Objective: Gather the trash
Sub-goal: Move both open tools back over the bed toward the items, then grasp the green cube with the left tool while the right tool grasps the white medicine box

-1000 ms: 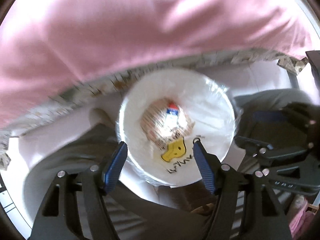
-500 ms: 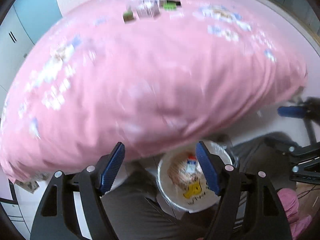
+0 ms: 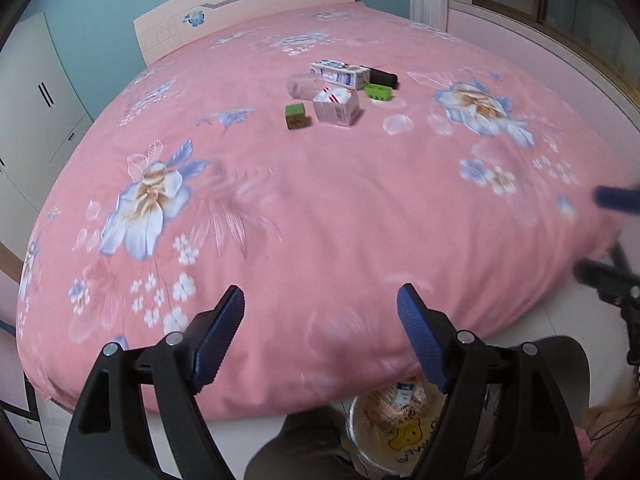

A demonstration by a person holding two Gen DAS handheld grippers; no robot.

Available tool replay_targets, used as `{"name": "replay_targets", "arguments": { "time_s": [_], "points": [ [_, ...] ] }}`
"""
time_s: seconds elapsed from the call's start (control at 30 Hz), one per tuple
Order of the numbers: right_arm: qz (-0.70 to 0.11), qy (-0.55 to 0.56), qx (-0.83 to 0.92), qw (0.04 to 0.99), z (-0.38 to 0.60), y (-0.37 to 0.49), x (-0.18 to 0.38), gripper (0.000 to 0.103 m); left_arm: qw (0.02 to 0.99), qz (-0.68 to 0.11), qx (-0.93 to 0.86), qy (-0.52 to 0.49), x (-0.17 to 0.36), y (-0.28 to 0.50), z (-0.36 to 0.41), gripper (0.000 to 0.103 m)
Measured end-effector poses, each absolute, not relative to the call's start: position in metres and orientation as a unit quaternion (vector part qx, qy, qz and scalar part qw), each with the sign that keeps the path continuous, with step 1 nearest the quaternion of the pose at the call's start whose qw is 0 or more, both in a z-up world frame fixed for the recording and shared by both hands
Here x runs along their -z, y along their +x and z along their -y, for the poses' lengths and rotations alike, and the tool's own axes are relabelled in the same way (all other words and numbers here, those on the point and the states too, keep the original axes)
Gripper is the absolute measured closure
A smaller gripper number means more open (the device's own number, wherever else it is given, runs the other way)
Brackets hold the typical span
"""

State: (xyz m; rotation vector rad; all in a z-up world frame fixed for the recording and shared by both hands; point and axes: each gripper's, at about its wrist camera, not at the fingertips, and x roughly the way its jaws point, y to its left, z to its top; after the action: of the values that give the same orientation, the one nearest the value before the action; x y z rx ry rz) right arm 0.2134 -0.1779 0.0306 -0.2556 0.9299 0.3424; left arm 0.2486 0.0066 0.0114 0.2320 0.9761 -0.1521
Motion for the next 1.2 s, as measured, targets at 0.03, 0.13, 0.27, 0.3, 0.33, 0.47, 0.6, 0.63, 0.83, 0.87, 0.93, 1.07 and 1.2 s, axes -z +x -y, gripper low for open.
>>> {"name": "replay_targets", "arguments": {
  "time_s": [0.03, 0.13, 0.27, 0.3, 0.33, 0.47, 0.6, 0.63, 0.83, 0.87, 0.93, 1.07, 1.2],
  "points": [
    [-0.441, -0.124, -0.164, 0.874, 0.176, 0.222, -0.033, 0.028, 0.874, -0.467, 0.073, 0.111, -0.011, 0.254, -0.008, 0.022],
    [-0.435, -0.124, -0.165, 0.877, 0.174, 0.244, -0.037, 0.028, 0.874, -0.467, 0.070, 0.112, -0.010, 0.276, -0.009, 0.022],
    [-0.429, -0.127, -0.168, 0.879, 0.170, 0.272, -0.040, 0.028, 0.874, -0.469, 0.070, 0.106, -0.007, 0.309, -0.010, 0.022],
    [-0.428, -0.127, -0.170, 0.879, 0.168, 0.279, -0.040, 0.028, 0.873, -0.470, 0.071, 0.105, -0.006, 0.316, -0.010, 0.022],
    [-0.427, -0.129, -0.171, 0.879, 0.167, 0.288, -0.039, 0.028, 0.873, -0.472, 0.072, 0.104, -0.005, 0.325, -0.009, 0.022],
    [-0.423, -0.138, -0.176, 0.878, 0.163, 0.319, -0.035, 0.028, 0.873, -0.471, 0.068, 0.108, -0.001, 0.354, -0.007, 0.022],
    [-0.427, -0.134, -0.179, 0.876, 0.160, 0.350, -0.027, 0.028, 0.871, -0.475, 0.067, 0.105, 0.007, 0.386, -0.006, 0.022],
    [-0.428, -0.133, -0.180, 0.875, 0.160, 0.357, -0.024, 0.028, 0.871, -0.476, 0.067, 0.104, 0.010, 0.392, -0.006, 0.022],
    [-0.438, -0.136, -0.186, 0.869, 0.153, 0.401, -0.003, 0.028, 0.865, -0.488, 0.069, 0.093, 0.031, 0.436, -0.007, 0.022],
    [-0.440, -0.135, -0.186, 0.868, 0.152, 0.408, 0.001, 0.028, 0.863, -0.492, 0.070, 0.089, 0.035, 0.443, -0.007, 0.022],
    [-0.447, -0.128, -0.190, 0.865, 0.150, 0.423, 0.010, 0.028, 0.859, -0.501, 0.073, 0.079, 0.044, 0.457, -0.009, 0.022],
    [-0.453, -0.129, -0.194, 0.861, 0.143, 0.449, 0.025, 0.028, 0.858, -0.503, 0.073, 0.072, 0.055, 0.480, -0.010, 0.022],
    [-0.456, -0.125, -0.200, 0.858, 0.138, 0.477, 0.040, 0.028, 0.855, -0.508, 0.085, 0.056, 0.064, 0.501, -0.011, 0.022]
  ]
}}
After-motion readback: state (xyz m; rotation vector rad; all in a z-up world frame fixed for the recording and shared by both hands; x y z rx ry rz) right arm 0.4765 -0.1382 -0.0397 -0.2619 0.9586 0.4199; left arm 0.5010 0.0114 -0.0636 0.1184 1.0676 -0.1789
